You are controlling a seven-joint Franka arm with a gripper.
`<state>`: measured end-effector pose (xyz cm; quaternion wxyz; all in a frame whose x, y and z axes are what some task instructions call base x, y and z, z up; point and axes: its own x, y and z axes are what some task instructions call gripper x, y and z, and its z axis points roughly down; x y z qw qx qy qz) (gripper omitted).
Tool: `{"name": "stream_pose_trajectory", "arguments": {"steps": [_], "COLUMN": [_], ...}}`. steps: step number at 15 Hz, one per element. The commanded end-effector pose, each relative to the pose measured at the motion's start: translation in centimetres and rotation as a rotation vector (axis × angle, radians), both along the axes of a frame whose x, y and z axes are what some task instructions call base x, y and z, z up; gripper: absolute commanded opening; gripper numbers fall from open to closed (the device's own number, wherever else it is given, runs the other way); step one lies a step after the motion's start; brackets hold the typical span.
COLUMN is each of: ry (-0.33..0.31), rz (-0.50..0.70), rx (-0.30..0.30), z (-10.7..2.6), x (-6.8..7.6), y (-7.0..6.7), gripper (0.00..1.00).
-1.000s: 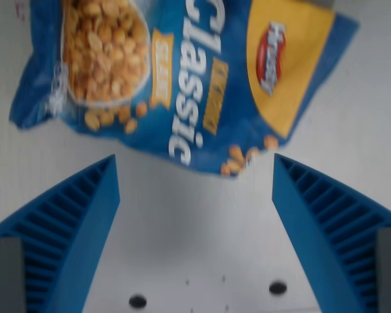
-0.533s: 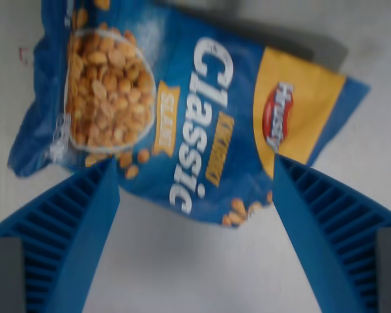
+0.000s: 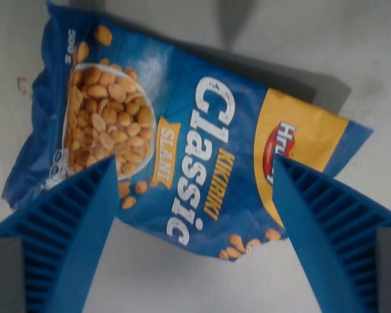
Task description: Move above the blue bag
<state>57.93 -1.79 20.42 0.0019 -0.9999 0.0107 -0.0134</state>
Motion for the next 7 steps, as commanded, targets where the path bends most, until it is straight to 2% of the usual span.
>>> {"name": "stream_pose_trajectory", "arguments": {"steps": [1, 7], "ry": [-0.001, 0.005], "rz": [0.040, 0.028], "rx": [-0.031, -0.031], "z": [-0.25, -0.42], "x": [0.89, 1.18], "y": [-0.25, -0.33], "gripper": [1.00, 1.00]}}
